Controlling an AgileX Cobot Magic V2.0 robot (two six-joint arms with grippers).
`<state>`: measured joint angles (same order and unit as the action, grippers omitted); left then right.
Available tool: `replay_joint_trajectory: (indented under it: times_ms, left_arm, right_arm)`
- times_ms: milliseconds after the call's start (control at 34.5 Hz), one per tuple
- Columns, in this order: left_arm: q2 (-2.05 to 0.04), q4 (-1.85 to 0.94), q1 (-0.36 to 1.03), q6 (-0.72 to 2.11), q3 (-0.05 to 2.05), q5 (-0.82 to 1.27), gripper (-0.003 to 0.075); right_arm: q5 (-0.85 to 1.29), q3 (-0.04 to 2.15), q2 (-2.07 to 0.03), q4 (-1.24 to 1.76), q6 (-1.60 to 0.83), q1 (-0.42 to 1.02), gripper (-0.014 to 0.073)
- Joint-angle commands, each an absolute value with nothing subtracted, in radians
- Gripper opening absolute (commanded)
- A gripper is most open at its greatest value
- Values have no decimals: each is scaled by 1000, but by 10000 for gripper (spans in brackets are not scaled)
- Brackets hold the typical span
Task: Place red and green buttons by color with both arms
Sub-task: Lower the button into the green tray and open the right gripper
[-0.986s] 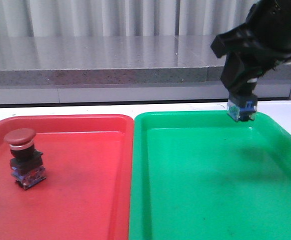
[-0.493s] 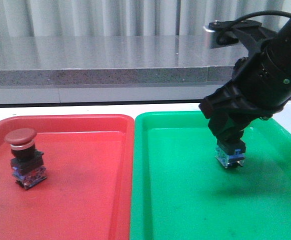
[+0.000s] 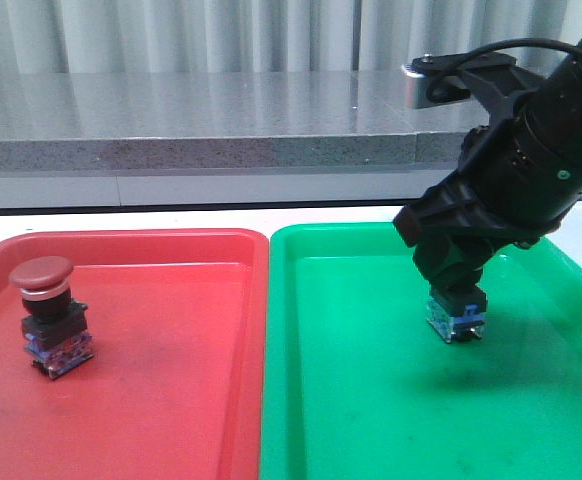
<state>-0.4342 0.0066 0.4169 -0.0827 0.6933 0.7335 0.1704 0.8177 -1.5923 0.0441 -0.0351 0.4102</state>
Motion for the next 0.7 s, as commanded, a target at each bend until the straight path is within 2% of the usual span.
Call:
replay_joint_trajectory:
  times_ms: [0, 203, 667]
  left_arm:
    - [-442, 0, 427, -85, 721, 657, 460]
    - [-442, 0, 427, -85, 721, 657, 460]
    - [-442, 0, 427, -85, 721, 657, 460]
  right_arm:
    - [116, 838, -1557, 40, -47, 411, 431]
    - [140, 855, -1550, 40, -47, 411, 468]
    - [275, 908, -1384, 39, -47, 411, 468]
